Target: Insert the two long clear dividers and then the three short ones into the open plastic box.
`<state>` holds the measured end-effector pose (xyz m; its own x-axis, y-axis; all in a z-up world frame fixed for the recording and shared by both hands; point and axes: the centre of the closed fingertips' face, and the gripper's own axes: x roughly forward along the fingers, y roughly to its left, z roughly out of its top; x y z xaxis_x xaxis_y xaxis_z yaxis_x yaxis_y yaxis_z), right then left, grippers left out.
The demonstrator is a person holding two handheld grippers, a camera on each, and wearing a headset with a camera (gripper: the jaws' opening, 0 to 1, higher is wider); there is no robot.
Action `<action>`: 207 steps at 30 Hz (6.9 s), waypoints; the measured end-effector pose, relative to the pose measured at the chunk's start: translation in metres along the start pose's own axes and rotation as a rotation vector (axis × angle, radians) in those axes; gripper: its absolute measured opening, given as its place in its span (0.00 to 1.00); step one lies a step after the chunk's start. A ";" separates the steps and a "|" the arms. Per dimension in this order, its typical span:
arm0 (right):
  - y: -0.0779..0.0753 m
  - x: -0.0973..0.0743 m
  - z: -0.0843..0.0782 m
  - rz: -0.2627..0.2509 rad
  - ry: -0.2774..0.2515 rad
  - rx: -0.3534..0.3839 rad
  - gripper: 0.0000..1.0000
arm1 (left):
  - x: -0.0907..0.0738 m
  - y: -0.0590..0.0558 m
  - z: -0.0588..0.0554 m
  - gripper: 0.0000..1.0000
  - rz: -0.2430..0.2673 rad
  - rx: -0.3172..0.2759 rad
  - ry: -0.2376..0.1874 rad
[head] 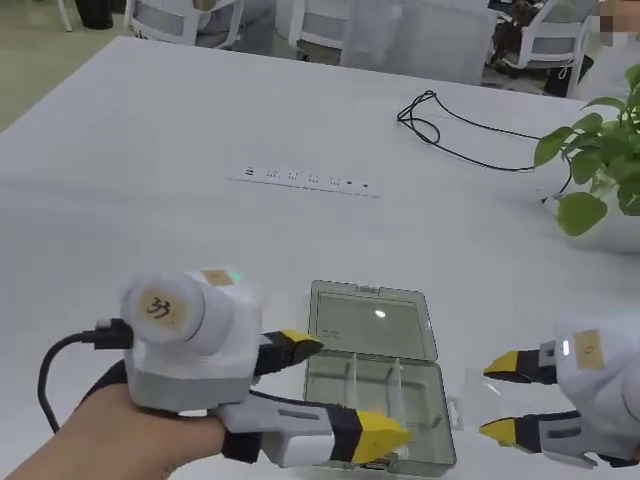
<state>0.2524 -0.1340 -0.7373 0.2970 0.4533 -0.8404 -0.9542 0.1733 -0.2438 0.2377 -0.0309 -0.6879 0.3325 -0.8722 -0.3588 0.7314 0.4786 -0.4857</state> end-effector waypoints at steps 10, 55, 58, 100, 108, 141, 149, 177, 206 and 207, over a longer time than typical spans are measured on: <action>0.009 -0.015 0.039 -0.028 -0.049 -0.042 0.33 | 0.013 -0.015 0.005 0.51 -0.057 -0.137 -0.010; 0.027 -0.031 0.079 -0.048 -0.052 -0.170 0.33 | 0.037 -0.039 0.004 0.00 -0.164 -0.332 -0.008; 0.027 -0.031 0.079 -0.055 -0.048 -0.181 0.33 | 0.037 -0.039 0.004 0.00 -0.157 -0.339 -0.014; 0.060 -0.068 0.107 0.441 -0.285 0.092 0.11 | 0.004 -0.078 -0.010 0.00 -0.374 0.250 -0.021; 0.071 -0.067 0.110 0.501 -0.270 0.074 0.08 | 0.000 -0.083 -0.011 0.00 -0.396 0.296 -0.030; 0.080 -0.060 0.113 0.541 -0.264 0.056 0.03 | -0.008 -0.079 -0.017 0.01 -0.363 0.310 -0.041; 0.079 -0.060 0.116 0.527 -0.264 0.049 0.03 | -0.011 -0.073 -0.021 0.07 -0.326 0.299 -0.039; 0.051 -0.048 0.129 0.444 -0.270 0.062 0.03 | -0.035 -0.024 -0.038 0.41 -0.109 0.304 -0.024; -0.001 0.024 0.118 0.312 -0.267 0.145 0.03 | -0.035 0.029 -0.052 0.88 0.030 0.353 0.024; -0.002 0.027 0.118 0.311 -0.268 0.150 0.03 | -0.035 0.031 -0.053 0.88 0.033 0.356 0.029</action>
<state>0.2663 -0.0190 -0.7021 0.0137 0.7115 -0.7026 -0.9899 0.1088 0.0908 0.2178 0.0195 -0.7328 0.3464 -0.8511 -0.3945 0.8837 0.4372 -0.1672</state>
